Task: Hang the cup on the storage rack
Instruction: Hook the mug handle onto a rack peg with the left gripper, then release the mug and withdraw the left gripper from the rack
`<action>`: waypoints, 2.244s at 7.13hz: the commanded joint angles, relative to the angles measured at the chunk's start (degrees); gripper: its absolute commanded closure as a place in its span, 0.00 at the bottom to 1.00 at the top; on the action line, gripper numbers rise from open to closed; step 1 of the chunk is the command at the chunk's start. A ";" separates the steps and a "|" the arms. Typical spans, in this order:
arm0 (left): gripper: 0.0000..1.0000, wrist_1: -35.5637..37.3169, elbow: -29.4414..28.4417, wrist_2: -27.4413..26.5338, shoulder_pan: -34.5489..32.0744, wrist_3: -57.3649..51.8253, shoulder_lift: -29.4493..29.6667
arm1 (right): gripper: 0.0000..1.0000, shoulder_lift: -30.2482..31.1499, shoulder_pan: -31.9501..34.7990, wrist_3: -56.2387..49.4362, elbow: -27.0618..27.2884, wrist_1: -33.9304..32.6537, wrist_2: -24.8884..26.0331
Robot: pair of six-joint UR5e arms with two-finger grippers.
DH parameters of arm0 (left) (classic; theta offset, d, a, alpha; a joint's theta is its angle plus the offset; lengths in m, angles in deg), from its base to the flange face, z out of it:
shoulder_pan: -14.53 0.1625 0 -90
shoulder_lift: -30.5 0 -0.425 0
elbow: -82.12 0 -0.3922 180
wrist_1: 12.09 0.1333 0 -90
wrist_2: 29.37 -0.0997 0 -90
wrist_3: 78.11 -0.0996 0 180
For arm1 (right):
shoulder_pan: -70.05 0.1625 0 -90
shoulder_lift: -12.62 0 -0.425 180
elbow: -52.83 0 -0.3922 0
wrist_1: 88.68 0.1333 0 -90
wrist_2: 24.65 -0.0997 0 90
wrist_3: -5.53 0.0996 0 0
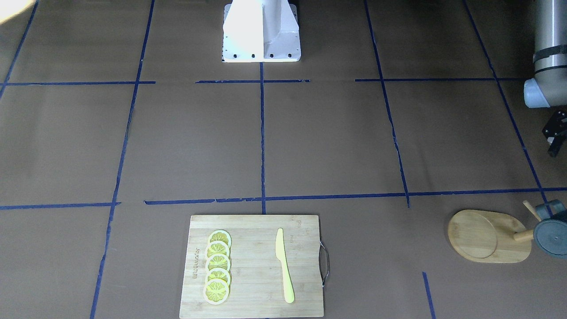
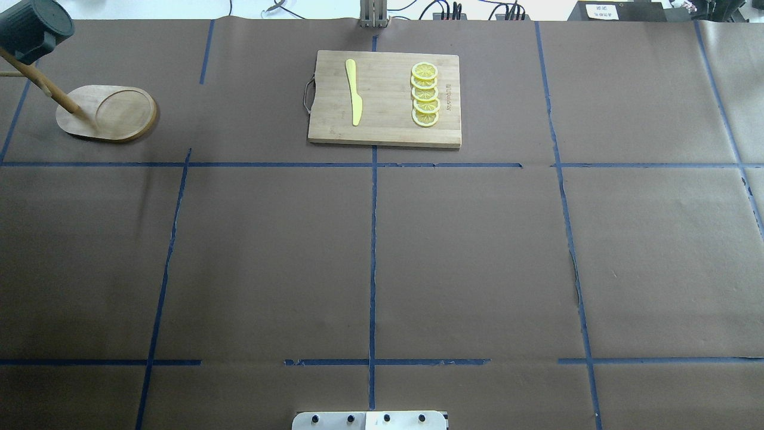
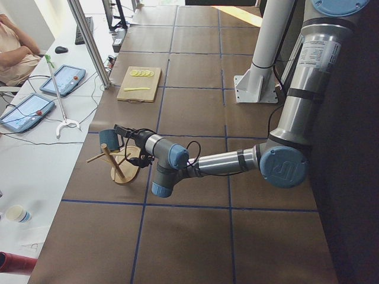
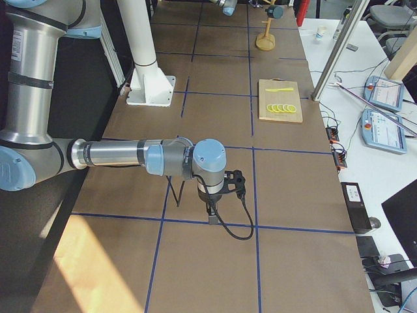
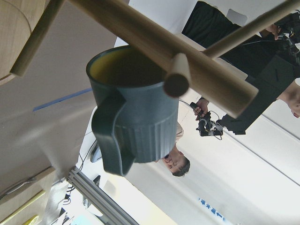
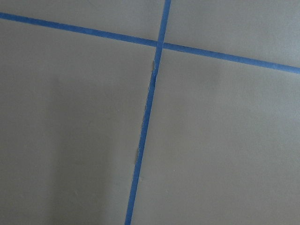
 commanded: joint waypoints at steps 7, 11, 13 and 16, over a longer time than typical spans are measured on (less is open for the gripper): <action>0.00 28.89 12.32 27.92 -10.69 -105.98 -6.80 | 0.00 0.04 -0.09 0.08 -0.59 -0.18 -0.33; 0.00 59.21 12.76 17.17 -15.52 -166.90 -7.06 | 0.00 0.04 -0.09 0.08 -0.50 -0.18 -0.42; 0.00 75.45 15.12 2.51 -17.19 -187.17 -6.89 | 0.00 0.04 -0.09 0.17 -0.59 -0.18 -0.42; 0.00 116.70 18.20 -5.14 -18.51 -192.02 -0.06 | 0.00 0.21 -0.09 0.17 -0.68 -0.35 -0.42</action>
